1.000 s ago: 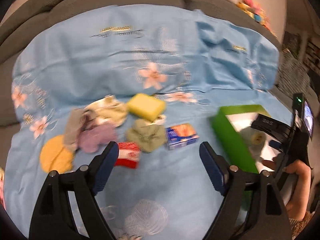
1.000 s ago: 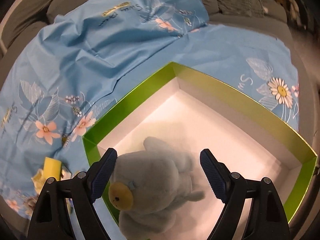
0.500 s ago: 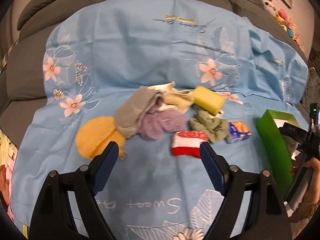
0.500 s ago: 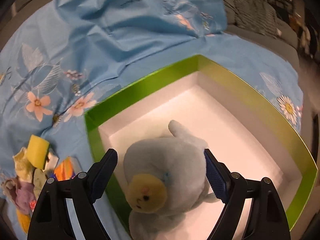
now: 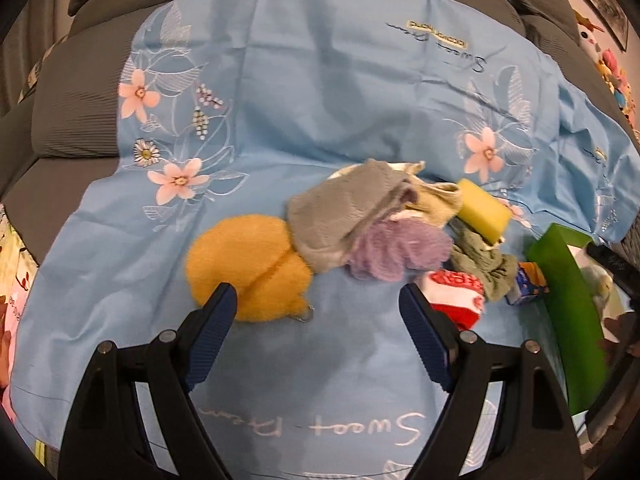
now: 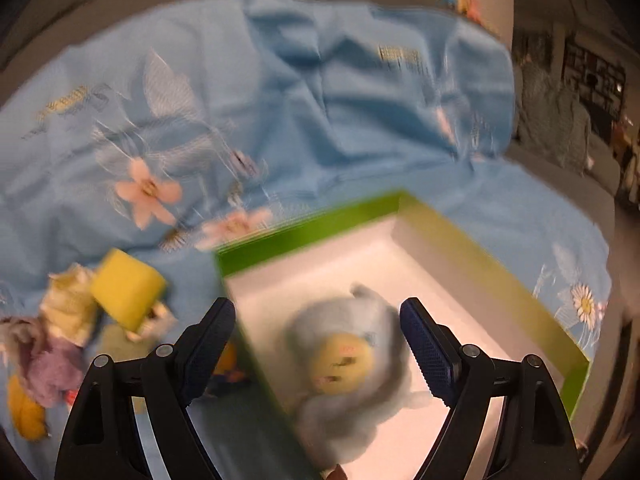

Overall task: Organize soft objects
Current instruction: 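Move the left tool back toward the round orange fuzzy pad, then grasp the round orange fuzzy pad with the left tool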

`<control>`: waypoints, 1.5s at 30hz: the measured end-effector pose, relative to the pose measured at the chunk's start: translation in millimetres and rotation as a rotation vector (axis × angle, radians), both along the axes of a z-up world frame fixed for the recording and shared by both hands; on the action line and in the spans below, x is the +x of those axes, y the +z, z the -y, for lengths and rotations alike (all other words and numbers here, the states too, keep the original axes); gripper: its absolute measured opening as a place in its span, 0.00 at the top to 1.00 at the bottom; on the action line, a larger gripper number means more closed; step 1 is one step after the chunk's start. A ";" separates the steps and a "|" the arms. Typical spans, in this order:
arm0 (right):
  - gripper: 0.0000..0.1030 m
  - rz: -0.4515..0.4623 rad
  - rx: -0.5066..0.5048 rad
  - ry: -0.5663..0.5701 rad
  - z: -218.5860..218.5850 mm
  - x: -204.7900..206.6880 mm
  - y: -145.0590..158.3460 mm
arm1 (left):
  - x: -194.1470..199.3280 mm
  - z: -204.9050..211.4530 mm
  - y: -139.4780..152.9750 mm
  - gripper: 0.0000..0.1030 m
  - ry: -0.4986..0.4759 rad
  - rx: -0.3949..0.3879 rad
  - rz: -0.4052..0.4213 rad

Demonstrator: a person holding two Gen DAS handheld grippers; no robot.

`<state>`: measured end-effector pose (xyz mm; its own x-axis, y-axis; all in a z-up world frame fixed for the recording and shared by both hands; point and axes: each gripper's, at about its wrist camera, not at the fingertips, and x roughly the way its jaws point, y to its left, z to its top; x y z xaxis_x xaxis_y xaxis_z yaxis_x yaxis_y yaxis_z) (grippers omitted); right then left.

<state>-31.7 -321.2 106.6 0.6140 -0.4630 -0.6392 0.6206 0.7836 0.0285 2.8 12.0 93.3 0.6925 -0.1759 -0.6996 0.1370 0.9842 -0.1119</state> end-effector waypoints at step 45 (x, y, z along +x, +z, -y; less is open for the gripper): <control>0.70 -0.273 0.556 0.827 -264.7 152.0 -102.5 | 70.3 -95.5 -81.8 0.74 0.062 -0.256 -0.276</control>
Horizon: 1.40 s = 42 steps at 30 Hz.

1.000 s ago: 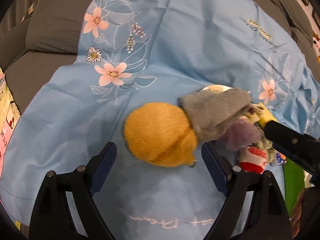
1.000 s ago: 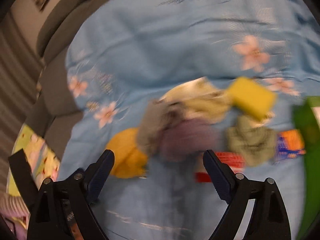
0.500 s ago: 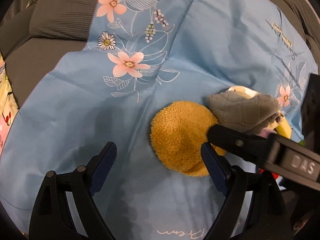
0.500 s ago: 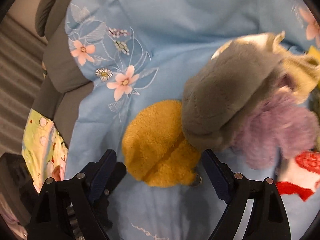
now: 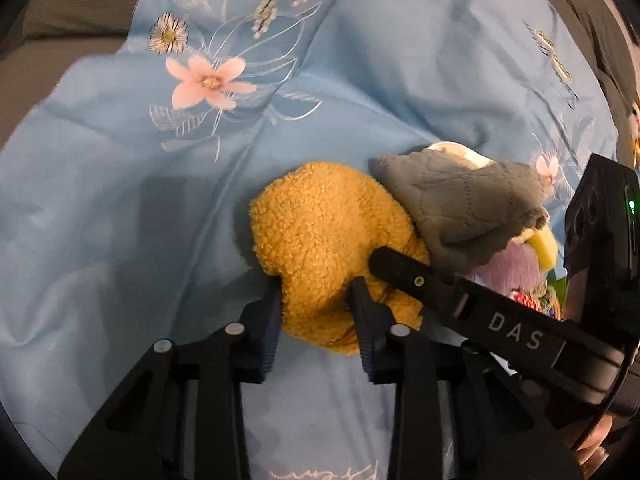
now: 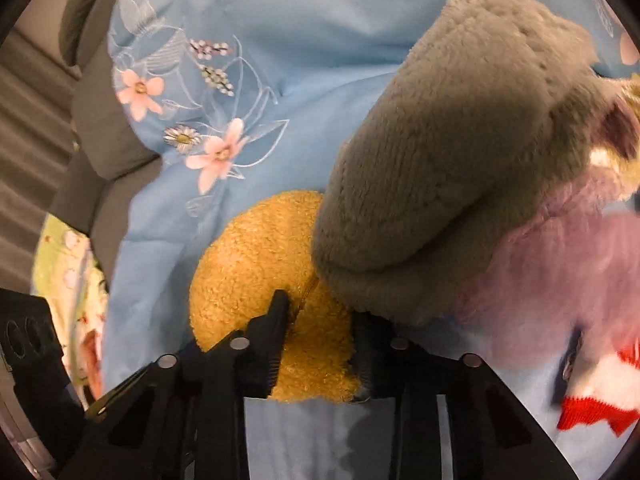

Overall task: Organize soft objects
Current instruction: 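Grasp the round orange fuzzy pad with the left tool, then carry the orange pad with the left tool and release it into the box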

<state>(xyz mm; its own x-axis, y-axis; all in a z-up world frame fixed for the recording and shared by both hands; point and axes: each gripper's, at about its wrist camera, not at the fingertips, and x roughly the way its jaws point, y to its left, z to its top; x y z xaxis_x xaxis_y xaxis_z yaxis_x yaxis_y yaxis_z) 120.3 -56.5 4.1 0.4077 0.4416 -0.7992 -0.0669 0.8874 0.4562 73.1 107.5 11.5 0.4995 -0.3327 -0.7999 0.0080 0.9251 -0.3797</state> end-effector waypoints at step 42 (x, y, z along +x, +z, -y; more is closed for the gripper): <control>0.72 0.401 0.094 -0.619 305.4 -241.2 135.9 | -129.1 297.6 150.2 0.74 -0.606 -0.195 0.402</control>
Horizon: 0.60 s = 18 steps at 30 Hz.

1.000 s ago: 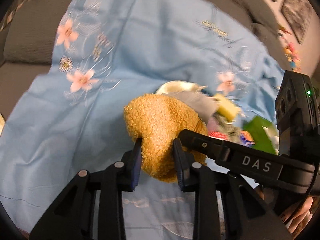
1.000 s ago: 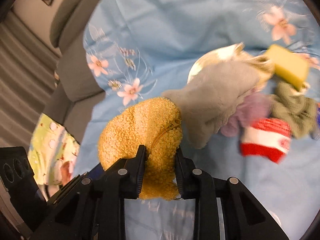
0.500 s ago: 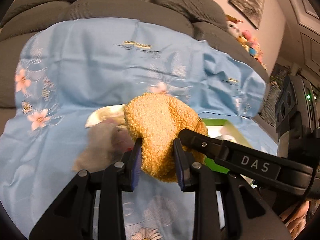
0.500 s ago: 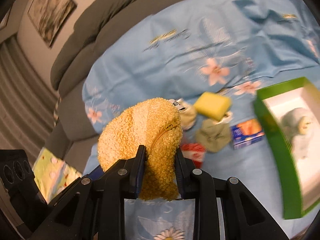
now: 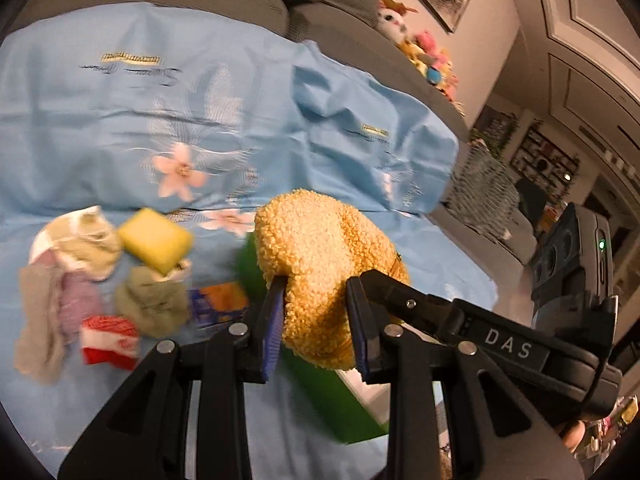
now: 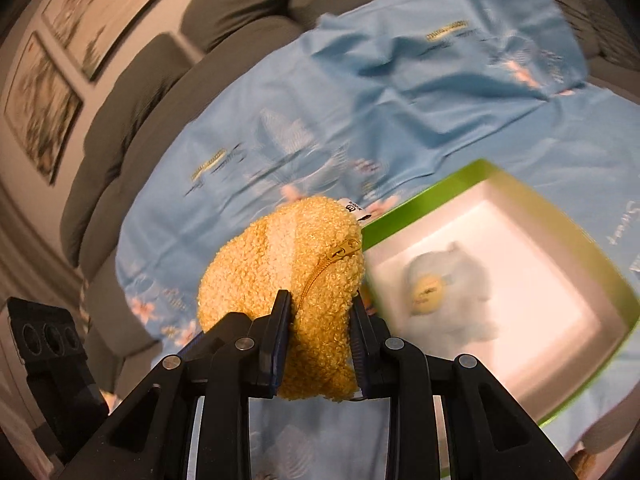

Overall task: Organize soft objects
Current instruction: 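Carry the orange pad with the left tool and release it into the box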

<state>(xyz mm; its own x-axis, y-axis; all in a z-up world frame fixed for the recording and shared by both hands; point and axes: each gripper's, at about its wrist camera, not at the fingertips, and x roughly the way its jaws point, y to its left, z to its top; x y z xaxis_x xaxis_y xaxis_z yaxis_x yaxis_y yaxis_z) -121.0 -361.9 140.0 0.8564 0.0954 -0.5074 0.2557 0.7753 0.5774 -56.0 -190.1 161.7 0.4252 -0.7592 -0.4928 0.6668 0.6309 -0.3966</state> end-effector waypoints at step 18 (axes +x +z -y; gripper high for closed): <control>0.67 -0.253 0.023 -0.304 105.0 -23.2 -45.8 | -19.3 131.7 -49.6 0.67 -0.145 0.171 -0.071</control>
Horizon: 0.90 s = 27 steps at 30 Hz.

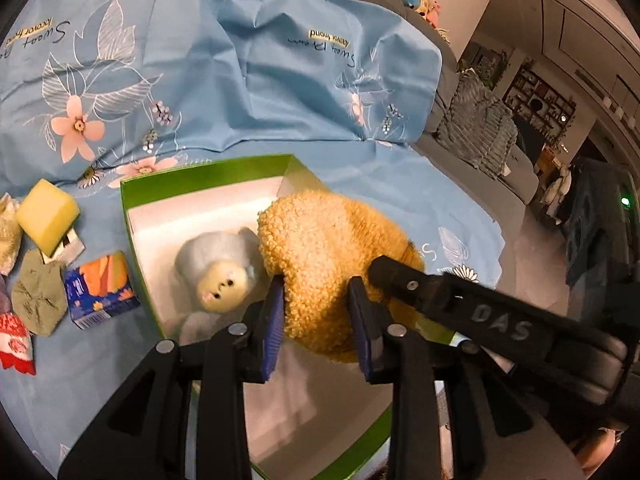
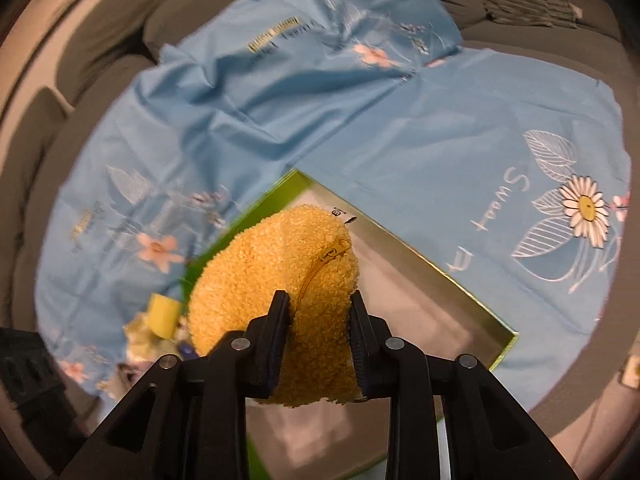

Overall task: Organize soft objects
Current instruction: 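Carry the orange pad with the left tool and release it into the box, then move the left tool back toward the grey and pink knitted cloths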

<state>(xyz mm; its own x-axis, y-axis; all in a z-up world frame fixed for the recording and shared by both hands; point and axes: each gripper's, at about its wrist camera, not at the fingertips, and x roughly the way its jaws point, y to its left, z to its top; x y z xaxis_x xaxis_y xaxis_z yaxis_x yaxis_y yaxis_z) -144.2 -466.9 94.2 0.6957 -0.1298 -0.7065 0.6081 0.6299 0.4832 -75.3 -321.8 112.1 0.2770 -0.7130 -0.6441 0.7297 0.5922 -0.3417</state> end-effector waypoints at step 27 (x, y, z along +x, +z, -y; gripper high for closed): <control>0.16 0.252 -0.099 0.394 -163.3 40.6 56.9 | 12.4 -267.6 15.1 0.21 0.521 0.060 0.143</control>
<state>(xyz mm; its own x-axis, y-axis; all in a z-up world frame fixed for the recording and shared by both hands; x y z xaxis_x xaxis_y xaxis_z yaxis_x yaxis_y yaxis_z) -103.6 -303.6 151.2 0.8537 0.1202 -0.5066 0.1850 0.8395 0.5109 -62.9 -54.2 127.2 0.6717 -0.4214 -0.6093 0.3715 0.9032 -0.2151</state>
